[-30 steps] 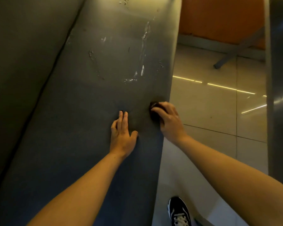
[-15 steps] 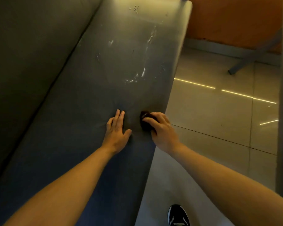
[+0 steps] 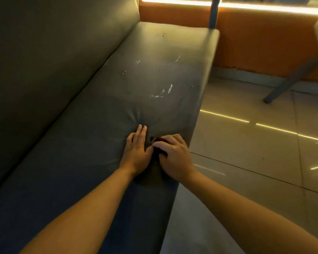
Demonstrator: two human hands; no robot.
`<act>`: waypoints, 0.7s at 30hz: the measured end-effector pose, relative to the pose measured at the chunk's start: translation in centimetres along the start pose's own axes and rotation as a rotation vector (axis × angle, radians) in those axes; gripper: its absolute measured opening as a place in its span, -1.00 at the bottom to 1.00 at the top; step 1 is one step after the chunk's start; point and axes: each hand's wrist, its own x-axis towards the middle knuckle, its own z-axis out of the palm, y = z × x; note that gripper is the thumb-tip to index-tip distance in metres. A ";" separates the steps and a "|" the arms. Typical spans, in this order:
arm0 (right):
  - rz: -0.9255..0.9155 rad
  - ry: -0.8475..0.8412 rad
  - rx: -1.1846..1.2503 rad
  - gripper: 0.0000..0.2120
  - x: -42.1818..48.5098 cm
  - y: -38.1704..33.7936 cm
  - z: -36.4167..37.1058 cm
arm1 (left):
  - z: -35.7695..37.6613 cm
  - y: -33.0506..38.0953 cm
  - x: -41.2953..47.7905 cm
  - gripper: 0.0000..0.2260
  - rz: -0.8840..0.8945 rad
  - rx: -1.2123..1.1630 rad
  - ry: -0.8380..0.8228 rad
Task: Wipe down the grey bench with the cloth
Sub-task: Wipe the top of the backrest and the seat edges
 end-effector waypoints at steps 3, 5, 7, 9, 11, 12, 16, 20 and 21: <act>-0.107 -0.039 -0.036 -0.67 0.1 0.5 0.2 | -0.4 -0.3 -0.1 -0.36 0.033 -0.012 -0.006; -0.094 0.005 -0.106 -0.63 1.5 2.2 -0.3 | -0.4 -0.2 -0.7 -0.36 0.081 0.026 0.022; 0.012 0.062 -0.162 -0.57 2.7 3.0 -0.6 | -0.5 -0.2 -2.1 -0.37 0.095 0.100 0.110; 0.156 0.073 -0.202 -0.54 3.2 2.5 -0.4 | -0.5 -0.7 -4.2 -0.39 0.036 0.194 0.224; 0.307 0.034 -0.252 -0.52 3.0 1.1 0.0 | -0.7 -1.9 -6.6 -0.42 -0.068 0.257 0.282; 0.345 0.022 -0.293 -0.51 2.6 -0.1 0.2 | -0.8 -2.6 -7.7 -0.43 -0.114 0.279 0.281; 0.150 -0.116 -0.198 -0.51 0.1 -6.1 3.8 | -1.2 -3.8 -9.3 -0.46 -0.135 0.278 0.207; -0.036 -0.231 -0.060 -0.54 -0.8 -8.5 5.8 | -1.7 -4.2 -9.4 -0.58 -0.070 0.062 0.253; -0.078 -0.242 -0.099 -0.58 -0.8 -8.1 5.2 | -1.9 -4.5 -9.6 -0.59 -0.077 0.020 0.266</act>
